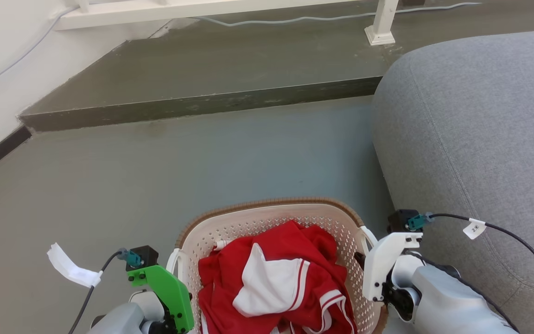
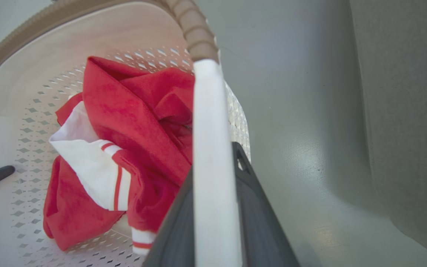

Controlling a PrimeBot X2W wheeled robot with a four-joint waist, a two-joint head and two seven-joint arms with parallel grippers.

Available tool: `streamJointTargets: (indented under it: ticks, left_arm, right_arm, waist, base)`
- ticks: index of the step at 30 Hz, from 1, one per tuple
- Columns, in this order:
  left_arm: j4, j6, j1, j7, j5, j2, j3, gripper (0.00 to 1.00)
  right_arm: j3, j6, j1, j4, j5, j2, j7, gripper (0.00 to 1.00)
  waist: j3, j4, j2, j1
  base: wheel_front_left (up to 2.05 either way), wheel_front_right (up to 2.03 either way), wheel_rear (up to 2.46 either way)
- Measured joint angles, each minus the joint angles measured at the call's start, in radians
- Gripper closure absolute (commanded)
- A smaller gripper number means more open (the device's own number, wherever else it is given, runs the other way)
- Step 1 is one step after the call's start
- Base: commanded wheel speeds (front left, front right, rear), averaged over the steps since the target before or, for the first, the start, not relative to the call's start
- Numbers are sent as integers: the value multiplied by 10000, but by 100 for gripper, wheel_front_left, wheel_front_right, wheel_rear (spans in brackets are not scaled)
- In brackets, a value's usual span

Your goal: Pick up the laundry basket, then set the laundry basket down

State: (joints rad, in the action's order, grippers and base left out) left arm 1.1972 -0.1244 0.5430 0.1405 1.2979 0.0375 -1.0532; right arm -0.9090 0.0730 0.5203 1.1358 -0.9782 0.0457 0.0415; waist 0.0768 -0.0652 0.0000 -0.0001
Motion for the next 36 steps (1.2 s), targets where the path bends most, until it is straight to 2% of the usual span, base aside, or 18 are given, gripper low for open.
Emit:
streamJointTargets:
  ticks: [36]
  left_arm:
    - [144, 0, 12, -144, 65, -121, 15, 100]
  right_arm:
    - [-368, 0, 49, 38, -349, 48, 33, 100]
  waist:
    - [179, -140, 0, 1]
  base:
    - [0, 0, 0]
